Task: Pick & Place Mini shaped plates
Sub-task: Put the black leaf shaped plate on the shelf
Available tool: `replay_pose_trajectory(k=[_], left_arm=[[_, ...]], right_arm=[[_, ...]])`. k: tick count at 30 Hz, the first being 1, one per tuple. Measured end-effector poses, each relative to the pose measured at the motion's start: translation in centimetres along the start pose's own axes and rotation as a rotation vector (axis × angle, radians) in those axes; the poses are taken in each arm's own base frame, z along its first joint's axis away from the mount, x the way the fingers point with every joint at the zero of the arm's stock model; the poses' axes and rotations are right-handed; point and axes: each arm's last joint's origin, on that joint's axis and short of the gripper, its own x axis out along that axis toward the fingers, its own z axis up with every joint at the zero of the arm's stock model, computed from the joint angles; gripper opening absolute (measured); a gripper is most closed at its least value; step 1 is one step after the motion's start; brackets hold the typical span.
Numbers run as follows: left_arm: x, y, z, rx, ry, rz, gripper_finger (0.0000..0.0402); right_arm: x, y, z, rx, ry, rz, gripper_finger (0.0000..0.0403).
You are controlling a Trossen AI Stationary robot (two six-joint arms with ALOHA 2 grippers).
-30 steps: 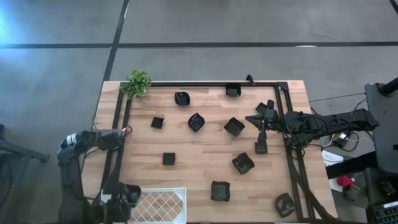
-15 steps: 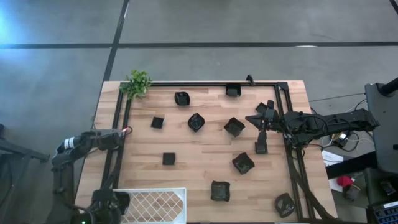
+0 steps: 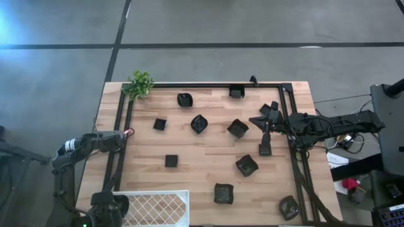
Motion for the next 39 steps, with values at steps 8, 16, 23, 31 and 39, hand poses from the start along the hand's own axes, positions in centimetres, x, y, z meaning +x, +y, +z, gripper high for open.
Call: replay_pose_trajectory(k=[8,16,23,31,39], left_arm=[[0.02,-0.01,0.0,-0.003,-0.001,0.0,0.0],[0.48,0.06,-0.1,-0.013,0.001,0.019,0.0],[0.59,0.13,-0.1,-0.036,-0.001,0.025,0.0],[0.32,0.13,-0.12,-0.021,0.041,-0.007,0.0],[0.52,0.07,-0.07,-0.057,0.036,-0.005,0.0]], right_arm=[[0.0,0.0,0.0,0.0,0.0,0.0,0.0013],[0.0,-0.01,0.0,0.0,0.0,-0.001,0.0013],[0.0,-0.01,0.0,0.0,0.0,-0.002,0.0013],[0.0,-0.08,0.02,0.0,-0.005,-0.028,0.0013],[0.0,-0.08,0.02,0.0,-0.005,-0.028,0.0013]])
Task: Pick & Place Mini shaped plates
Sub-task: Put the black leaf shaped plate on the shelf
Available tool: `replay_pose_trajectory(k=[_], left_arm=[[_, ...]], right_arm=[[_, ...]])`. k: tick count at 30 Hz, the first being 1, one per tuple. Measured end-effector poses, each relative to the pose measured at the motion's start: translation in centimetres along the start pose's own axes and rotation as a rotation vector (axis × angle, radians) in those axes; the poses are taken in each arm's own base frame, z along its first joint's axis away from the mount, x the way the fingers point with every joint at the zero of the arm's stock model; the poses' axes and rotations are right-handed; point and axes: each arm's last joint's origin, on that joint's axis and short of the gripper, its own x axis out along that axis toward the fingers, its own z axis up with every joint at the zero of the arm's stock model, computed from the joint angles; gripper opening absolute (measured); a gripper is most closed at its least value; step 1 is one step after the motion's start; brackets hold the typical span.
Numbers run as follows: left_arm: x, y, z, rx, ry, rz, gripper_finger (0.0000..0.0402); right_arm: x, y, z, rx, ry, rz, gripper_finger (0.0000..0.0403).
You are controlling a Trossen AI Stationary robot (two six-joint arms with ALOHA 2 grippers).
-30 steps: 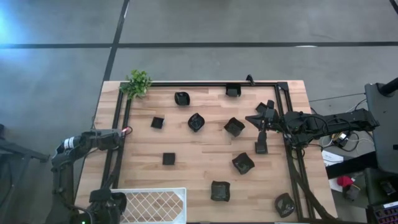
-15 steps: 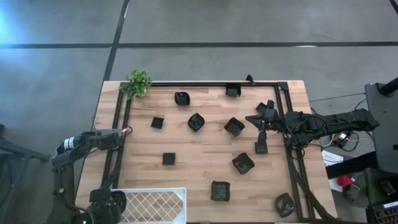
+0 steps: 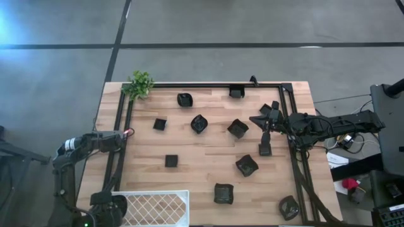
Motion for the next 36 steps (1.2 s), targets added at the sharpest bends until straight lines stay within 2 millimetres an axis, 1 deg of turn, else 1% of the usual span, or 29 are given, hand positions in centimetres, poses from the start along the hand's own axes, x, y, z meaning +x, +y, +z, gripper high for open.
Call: replay_pose_trajectory(k=[15,19,25,36], left_arm=[[0.06,0.21,0.23,-0.049,-0.001,0.02,0.0001],[0.07,0.15,0.32,0.03,0.007,0.011,0.0001],[0.05,0.03,0.36,0.037,0.005,-0.004,0.0001],[0.11,0.02,0.47,-0.038,-0.003,-0.003,0.0001]], right_arm=[[0.0,0.0,0.0,0.0,0.0,0.0,0.0013],[0.0,0.0,0.0,0.0,0.0,0.0,0.0013],[0.0,0.0,0.0,0.0,0.0,0.0,0.0013],[0.0,0.0,0.0,0.0,0.0,0.0,0.0013]])
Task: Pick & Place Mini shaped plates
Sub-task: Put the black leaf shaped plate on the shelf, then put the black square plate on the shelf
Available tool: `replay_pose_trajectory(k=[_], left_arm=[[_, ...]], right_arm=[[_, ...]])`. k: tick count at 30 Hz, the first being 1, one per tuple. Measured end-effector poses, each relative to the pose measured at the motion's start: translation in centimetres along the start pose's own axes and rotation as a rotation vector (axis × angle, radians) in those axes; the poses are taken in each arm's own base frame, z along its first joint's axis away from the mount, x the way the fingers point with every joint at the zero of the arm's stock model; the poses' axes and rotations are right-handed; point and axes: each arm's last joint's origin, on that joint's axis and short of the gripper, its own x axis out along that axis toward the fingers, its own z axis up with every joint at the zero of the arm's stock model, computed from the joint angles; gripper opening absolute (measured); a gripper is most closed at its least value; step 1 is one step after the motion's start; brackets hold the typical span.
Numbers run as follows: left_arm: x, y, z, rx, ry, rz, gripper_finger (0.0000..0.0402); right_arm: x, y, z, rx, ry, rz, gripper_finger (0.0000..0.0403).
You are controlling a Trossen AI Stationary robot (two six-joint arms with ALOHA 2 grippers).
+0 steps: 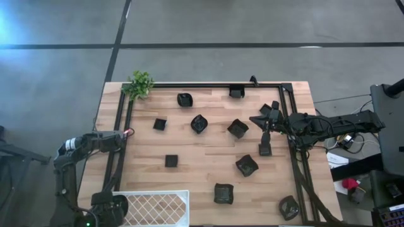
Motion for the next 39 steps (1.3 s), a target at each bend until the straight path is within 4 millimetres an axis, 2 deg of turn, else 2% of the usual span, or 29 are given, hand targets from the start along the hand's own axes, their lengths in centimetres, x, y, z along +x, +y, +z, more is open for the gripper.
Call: replay_pose_trajectory(k=[6,10,19,30,35,39], left_arm=[[0.0,0.01,0.04,-0.024,0.009,-0.001,0.0001],[0.03,-0.01,0.17,0.037,0.017,-0.004,0.0001],[0.11,-0.05,0.41,0.05,-0.027,-0.004,0.0003],[0.17,-0.08,0.65,-0.033,-0.019,-0.009,0.0057],[0.12,-0.02,0.51,0.025,0.033,-0.01,0.0063],[-0.7,-0.06,0.63,0.027,0.04,-0.038,0.0062]], right_arm=[[0.0,0.0,0.0,0.0,0.0,0.0,0.0013],[0.0,0.0,0.0,0.0,0.0,0.0,0.0013],[0.0,0.0,0.0,0.0,0.0,0.001,0.0013],[0.0,0.0,0.0,0.0,0.0,0.001,0.0013],[0.01,0.01,0.0,0.0,0.0,0.001,0.0013],[0.0,0.01,0.0,0.0,0.0,0.002,0.0013]])
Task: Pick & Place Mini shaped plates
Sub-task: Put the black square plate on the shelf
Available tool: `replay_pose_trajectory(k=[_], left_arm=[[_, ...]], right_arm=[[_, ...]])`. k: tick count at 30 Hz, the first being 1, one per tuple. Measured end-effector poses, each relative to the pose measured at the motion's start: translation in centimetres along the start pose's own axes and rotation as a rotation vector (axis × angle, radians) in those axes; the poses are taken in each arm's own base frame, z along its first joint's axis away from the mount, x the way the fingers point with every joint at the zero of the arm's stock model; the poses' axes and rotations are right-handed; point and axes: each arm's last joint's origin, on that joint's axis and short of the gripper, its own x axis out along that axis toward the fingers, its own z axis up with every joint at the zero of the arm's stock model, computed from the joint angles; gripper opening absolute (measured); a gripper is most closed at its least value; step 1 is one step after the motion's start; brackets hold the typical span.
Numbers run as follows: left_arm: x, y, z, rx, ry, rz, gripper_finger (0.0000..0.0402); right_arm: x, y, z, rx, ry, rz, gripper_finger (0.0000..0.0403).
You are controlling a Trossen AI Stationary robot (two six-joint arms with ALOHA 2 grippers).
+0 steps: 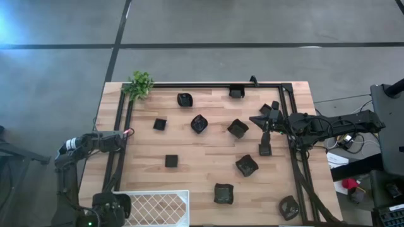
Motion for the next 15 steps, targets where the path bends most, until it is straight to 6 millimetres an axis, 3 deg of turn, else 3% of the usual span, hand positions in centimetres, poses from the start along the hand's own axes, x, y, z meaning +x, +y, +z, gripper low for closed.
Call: replay_pose_trajectory(k=[8,15], left_arm=[[-2.4,0.1,0.5,-0.025,-0.052,-0.052,0.0061],[-3.1,0.3,1.7,0.007,-0.448,-0.011,0.006]], right_arm=[[0.0,0.0,0.0,0.0,0.001,0.002,0.0013],[0.0,0.0,0.0,0.0,0.0,0.002,0.0013]])
